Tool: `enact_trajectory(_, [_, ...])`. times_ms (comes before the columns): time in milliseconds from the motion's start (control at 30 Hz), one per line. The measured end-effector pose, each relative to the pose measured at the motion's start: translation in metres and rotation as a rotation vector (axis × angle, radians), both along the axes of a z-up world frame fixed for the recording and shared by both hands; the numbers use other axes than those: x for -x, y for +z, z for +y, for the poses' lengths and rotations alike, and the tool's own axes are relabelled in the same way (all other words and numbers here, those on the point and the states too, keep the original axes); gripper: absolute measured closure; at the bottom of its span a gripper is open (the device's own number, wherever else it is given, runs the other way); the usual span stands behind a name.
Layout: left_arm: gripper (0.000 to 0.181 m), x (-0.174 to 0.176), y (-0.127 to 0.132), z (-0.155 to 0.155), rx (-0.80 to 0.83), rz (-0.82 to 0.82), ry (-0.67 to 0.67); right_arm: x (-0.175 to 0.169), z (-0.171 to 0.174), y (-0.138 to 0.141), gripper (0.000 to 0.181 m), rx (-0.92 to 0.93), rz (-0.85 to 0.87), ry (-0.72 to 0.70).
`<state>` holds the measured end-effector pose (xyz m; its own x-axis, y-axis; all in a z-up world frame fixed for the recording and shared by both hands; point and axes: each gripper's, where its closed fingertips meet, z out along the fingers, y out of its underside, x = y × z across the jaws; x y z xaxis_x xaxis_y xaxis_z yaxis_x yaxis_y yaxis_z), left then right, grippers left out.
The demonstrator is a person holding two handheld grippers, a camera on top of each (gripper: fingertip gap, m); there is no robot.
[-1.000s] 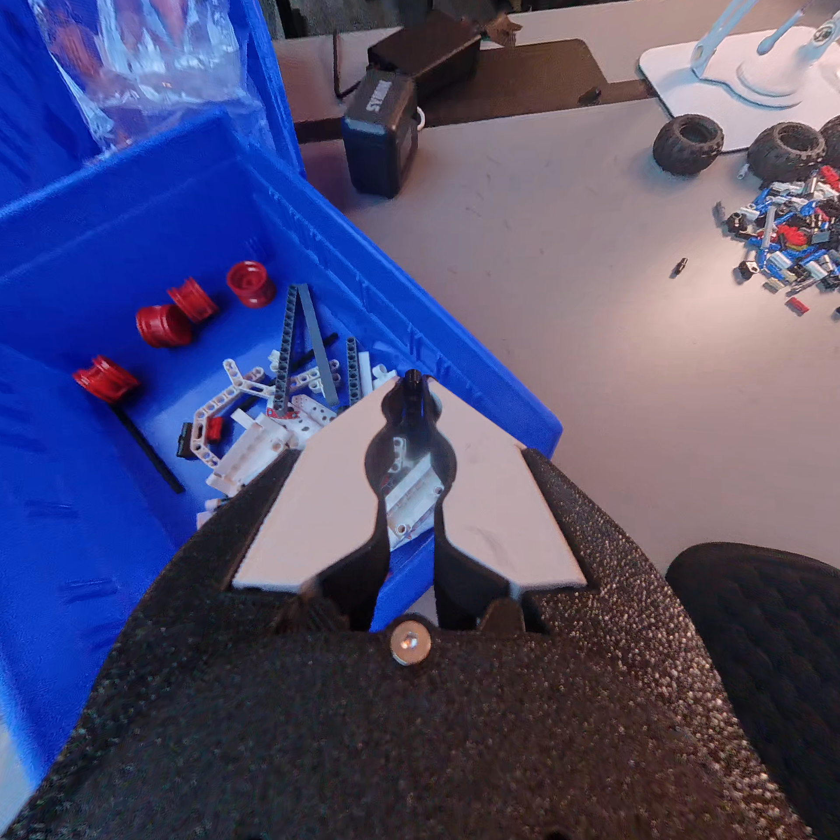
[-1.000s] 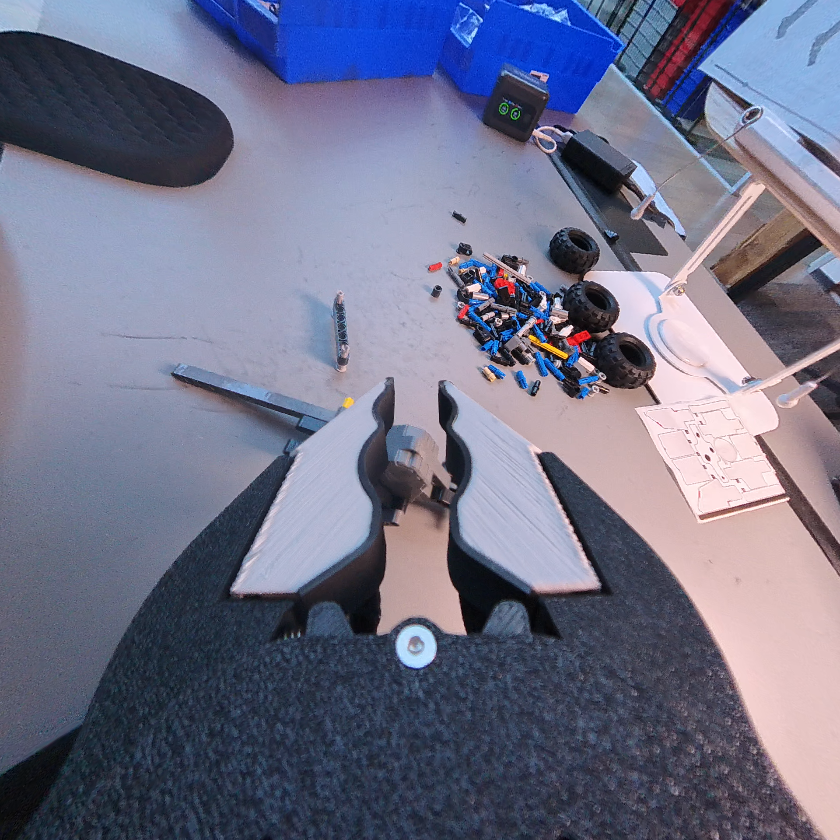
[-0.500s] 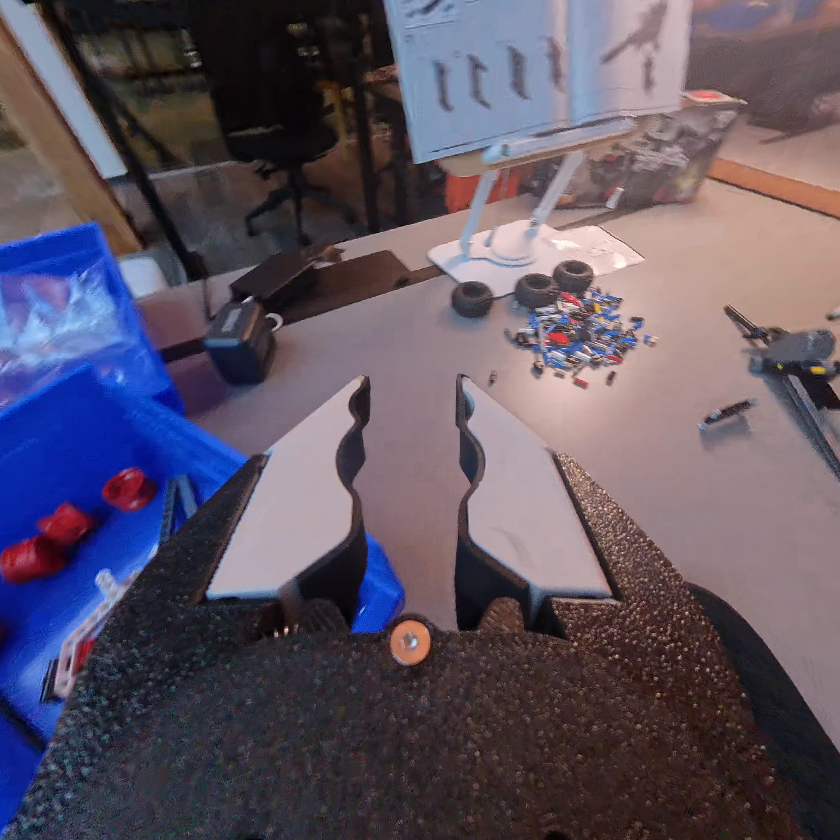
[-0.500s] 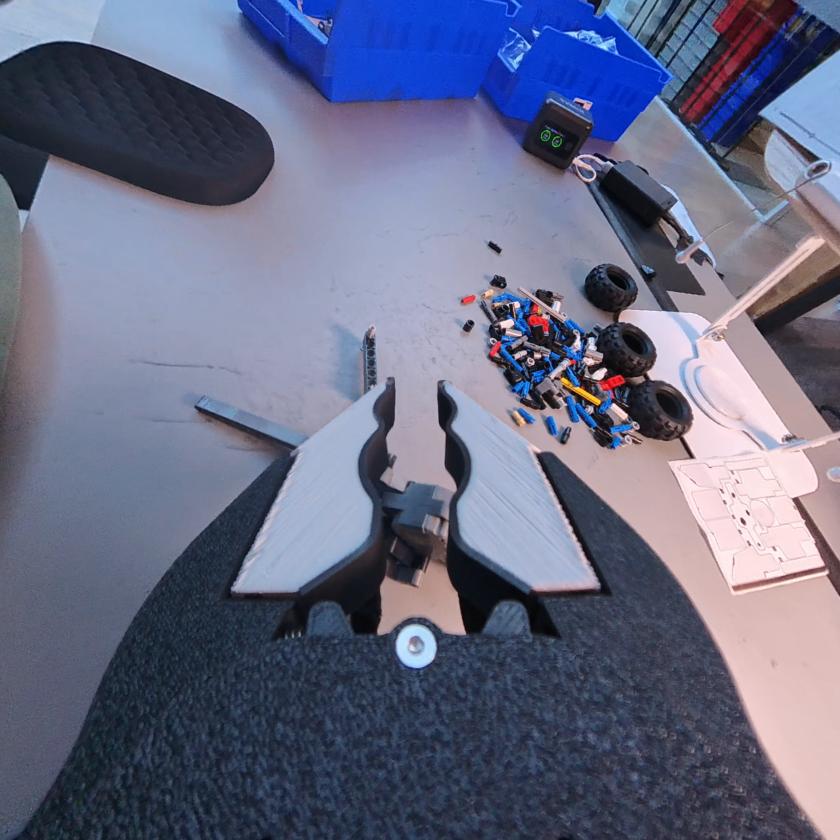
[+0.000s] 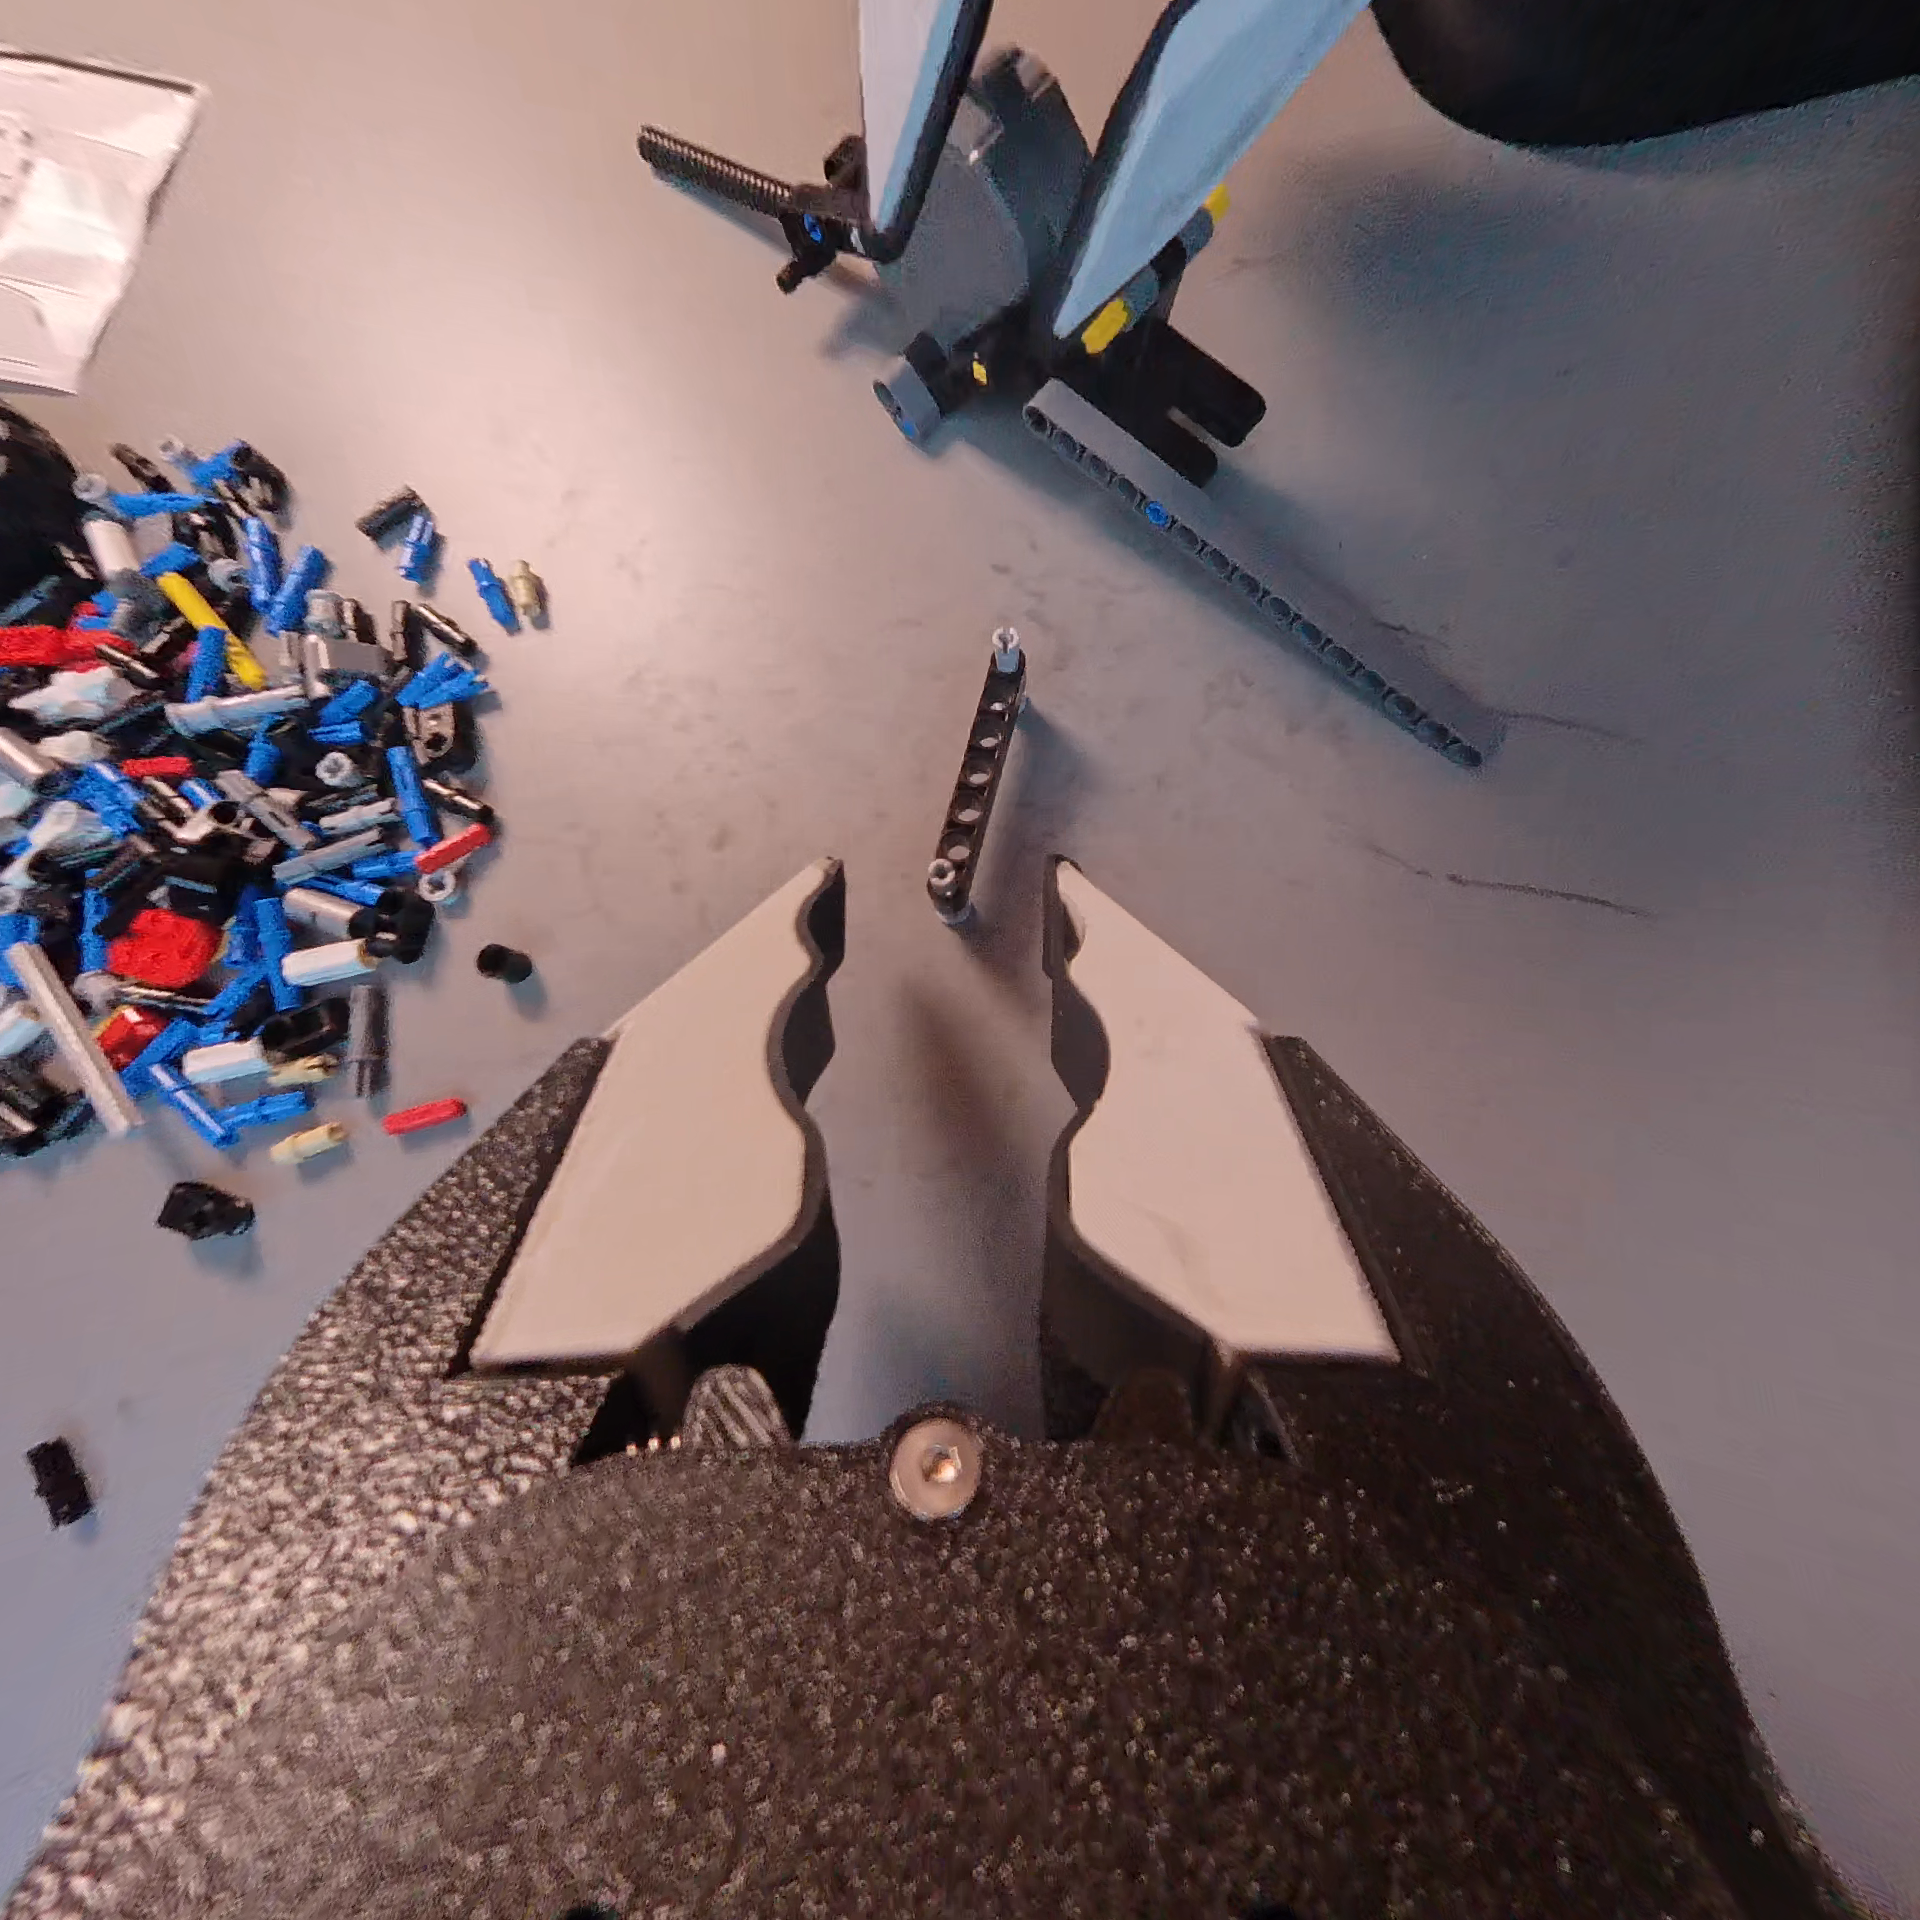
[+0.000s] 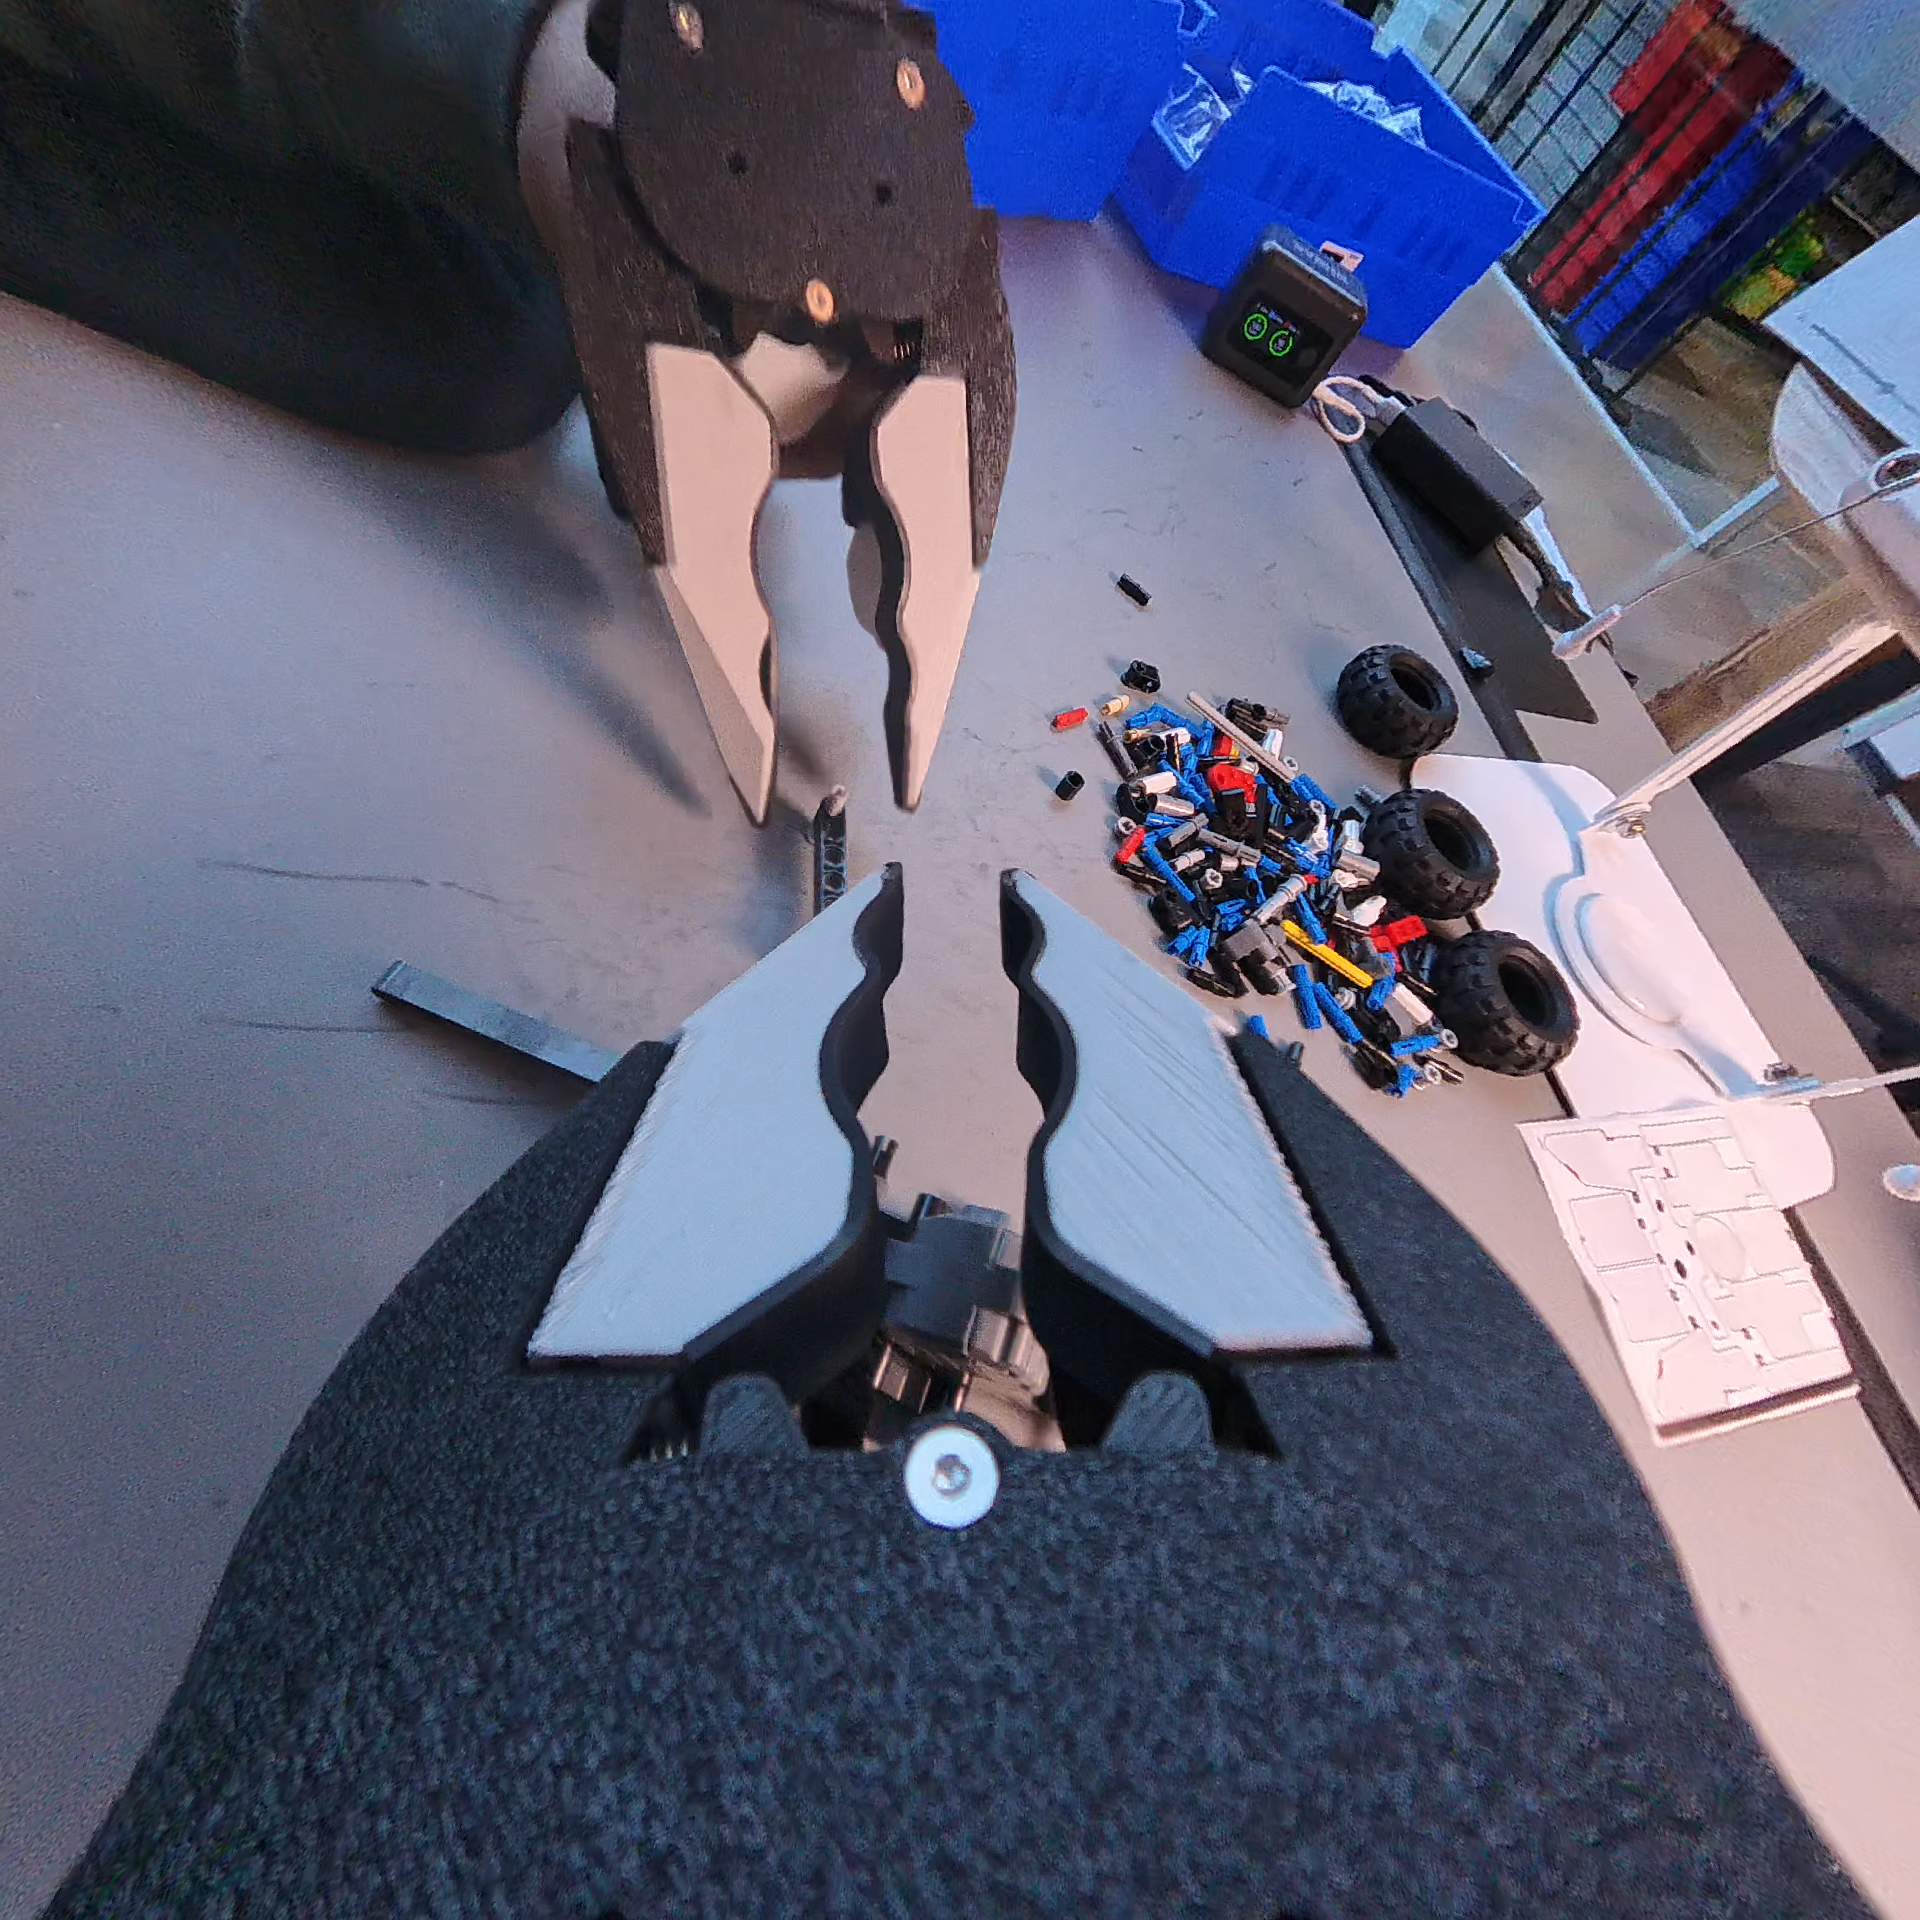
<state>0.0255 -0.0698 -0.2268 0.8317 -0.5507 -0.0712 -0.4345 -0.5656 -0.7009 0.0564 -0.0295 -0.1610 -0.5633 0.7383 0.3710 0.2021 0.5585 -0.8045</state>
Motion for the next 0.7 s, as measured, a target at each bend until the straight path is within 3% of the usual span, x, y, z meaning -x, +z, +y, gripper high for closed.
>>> enact_trajectory(100, [0.174, -0.002, -0.010, 0.006, 0.031, -0.010, -0.009, -0.001, -0.002, -0.003, 0.164, -0.003, -0.001, 0.010])
enact_trajectory(200, [0.174, -0.008, 0.007, 0.007, -0.020, -0.101, 0.000, -0.003, -0.005, -0.004, 0.162, -0.006, -0.003, 0.020])
enact_trajectory(267, [0.175, -0.014, 0.032, 0.009, -0.094, -0.274, 0.024, -0.002, -0.006, 0.002, 0.156, 0.043, 0.018, 0.018])
enact_trajectory(400, [0.175, -0.019, 0.099, 0.004, -0.271, -0.731, 0.022, -0.002, -0.011, 0.046, 0.148, 0.278, 0.151, 0.032])
enact_trajectory(467, [0.174, -0.023, 0.123, -0.003, -0.334, -0.859, -0.024, -0.003, -0.014, 0.070, 0.153, 0.393, 0.228, 0.037])
enact_trajectory(567, [0.174, -0.030, 0.142, -0.009, -0.383, -0.957, -0.068, -0.008, -0.024, 0.098, 0.157, 0.543, 0.292, 0.069])
enact_trajectory(700, [0.174, -0.039, 0.147, -0.012, -0.411, -0.945, -0.094, -0.010, -0.030, 0.114, 0.175, 0.616, 0.334, 0.074])
